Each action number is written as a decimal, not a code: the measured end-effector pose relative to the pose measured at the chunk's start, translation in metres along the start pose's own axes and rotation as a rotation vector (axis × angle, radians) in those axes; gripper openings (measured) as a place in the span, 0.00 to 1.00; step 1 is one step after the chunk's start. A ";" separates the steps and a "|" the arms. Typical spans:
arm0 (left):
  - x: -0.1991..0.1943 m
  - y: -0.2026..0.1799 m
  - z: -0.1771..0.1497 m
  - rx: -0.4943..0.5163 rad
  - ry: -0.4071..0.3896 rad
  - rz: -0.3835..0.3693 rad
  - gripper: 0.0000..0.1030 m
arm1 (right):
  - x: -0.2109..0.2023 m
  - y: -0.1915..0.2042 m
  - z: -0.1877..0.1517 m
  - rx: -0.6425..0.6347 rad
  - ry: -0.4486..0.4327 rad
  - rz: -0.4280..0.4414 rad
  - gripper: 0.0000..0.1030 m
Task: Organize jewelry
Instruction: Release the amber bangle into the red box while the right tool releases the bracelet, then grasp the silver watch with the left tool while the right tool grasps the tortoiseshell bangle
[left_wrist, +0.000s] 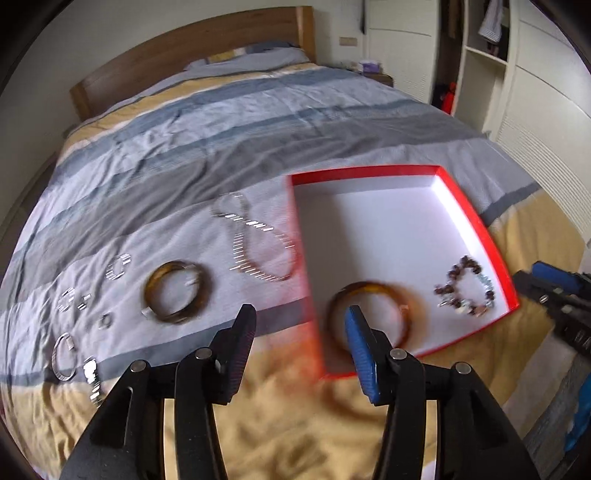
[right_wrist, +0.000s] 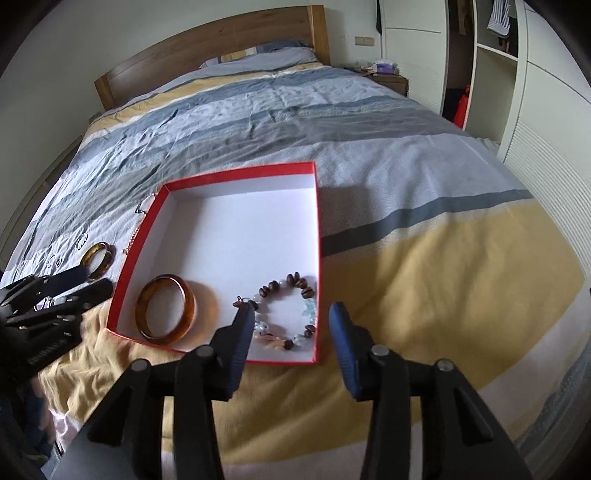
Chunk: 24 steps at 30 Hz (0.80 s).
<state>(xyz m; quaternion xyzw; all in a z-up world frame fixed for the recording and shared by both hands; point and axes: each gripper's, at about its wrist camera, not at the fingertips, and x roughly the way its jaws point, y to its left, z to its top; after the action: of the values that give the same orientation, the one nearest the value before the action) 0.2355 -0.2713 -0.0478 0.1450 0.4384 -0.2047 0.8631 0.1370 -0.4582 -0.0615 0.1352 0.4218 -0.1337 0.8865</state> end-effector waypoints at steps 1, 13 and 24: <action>-0.003 0.008 -0.004 -0.008 0.000 0.010 0.48 | -0.005 0.003 0.000 -0.001 -0.006 0.005 0.39; -0.015 0.184 -0.080 -0.256 0.066 0.185 0.48 | -0.006 0.133 0.003 -0.186 -0.004 0.194 0.39; 0.016 0.257 -0.102 -0.400 0.074 0.144 0.48 | 0.065 0.266 0.014 -0.353 0.094 0.331 0.39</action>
<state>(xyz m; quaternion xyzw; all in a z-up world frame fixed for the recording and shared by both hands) 0.2962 -0.0062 -0.1013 0.0090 0.4901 -0.0460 0.8704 0.2800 -0.2246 -0.0704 0.0516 0.4516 0.0957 0.8856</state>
